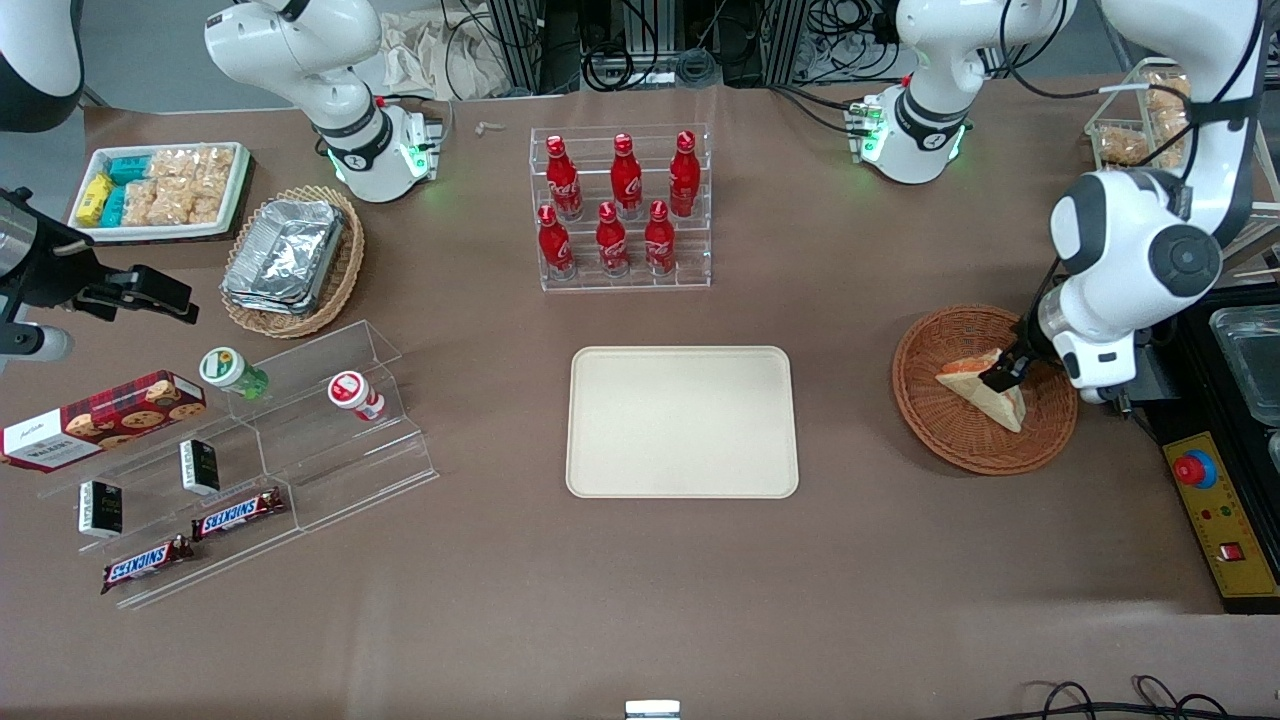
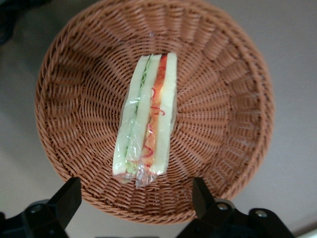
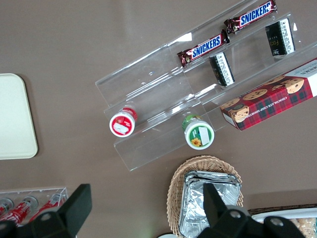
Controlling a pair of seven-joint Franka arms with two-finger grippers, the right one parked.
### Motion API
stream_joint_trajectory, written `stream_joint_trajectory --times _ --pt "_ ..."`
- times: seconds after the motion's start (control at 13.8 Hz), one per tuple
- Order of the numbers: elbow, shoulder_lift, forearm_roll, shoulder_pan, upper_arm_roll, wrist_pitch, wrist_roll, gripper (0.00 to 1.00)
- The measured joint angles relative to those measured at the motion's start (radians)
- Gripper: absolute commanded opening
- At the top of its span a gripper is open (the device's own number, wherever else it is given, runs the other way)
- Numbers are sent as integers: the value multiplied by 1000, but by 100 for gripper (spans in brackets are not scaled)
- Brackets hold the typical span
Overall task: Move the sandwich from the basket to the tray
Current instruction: 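Lower the left gripper and close it on the wrapped sandwich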
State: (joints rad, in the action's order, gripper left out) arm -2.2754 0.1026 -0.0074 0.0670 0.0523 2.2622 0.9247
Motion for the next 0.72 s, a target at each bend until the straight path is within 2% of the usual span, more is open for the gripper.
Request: stream_joint_trajectory --times 0.72 --pt "2 131 3 0 -3 107 40 100"
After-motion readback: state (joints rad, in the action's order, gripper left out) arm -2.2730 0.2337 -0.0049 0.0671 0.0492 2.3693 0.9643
